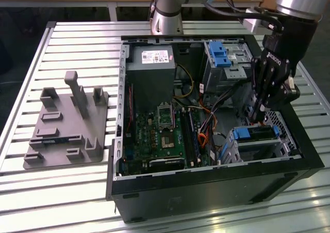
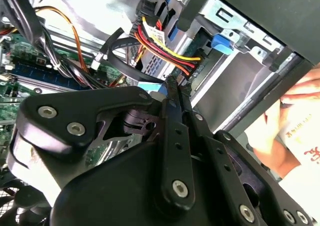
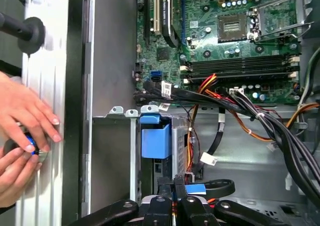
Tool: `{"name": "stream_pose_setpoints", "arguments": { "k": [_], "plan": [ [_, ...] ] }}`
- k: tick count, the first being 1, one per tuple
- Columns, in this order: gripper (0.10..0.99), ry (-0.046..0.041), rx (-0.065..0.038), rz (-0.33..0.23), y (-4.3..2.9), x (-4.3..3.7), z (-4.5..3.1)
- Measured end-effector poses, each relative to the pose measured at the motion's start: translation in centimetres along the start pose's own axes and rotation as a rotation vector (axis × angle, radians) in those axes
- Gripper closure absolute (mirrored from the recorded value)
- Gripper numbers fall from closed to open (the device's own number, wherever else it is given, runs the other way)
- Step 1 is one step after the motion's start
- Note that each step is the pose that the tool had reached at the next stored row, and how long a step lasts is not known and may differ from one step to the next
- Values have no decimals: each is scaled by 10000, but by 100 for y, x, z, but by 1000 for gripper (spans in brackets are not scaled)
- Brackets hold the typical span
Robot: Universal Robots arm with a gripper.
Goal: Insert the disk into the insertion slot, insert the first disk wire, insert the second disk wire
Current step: 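Insert the second disk wire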
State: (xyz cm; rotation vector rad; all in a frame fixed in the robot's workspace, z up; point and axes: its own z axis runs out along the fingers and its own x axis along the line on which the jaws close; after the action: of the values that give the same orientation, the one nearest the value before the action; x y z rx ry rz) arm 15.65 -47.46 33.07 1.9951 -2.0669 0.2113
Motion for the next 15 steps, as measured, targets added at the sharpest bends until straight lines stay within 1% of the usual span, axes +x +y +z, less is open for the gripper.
{"name": "stream_pose_setpoints", "arguments": {
  "k": [1,2,5,8,10,11,15],
  "plan": [
    [941,-93,-2,-6,0,10,3],
    [941,-165,-5,-11,-1,19,6],
    [941,-345,-20,-29,-2,49,15],
    [941,-522,-68,-54,-9,62,18],
    [941,-668,-101,-76,-26,66,18],
    [941,-689,-113,-81,-28,67,18],
    [941,-690,-114,-80,-28,67,18]
  ]
}}
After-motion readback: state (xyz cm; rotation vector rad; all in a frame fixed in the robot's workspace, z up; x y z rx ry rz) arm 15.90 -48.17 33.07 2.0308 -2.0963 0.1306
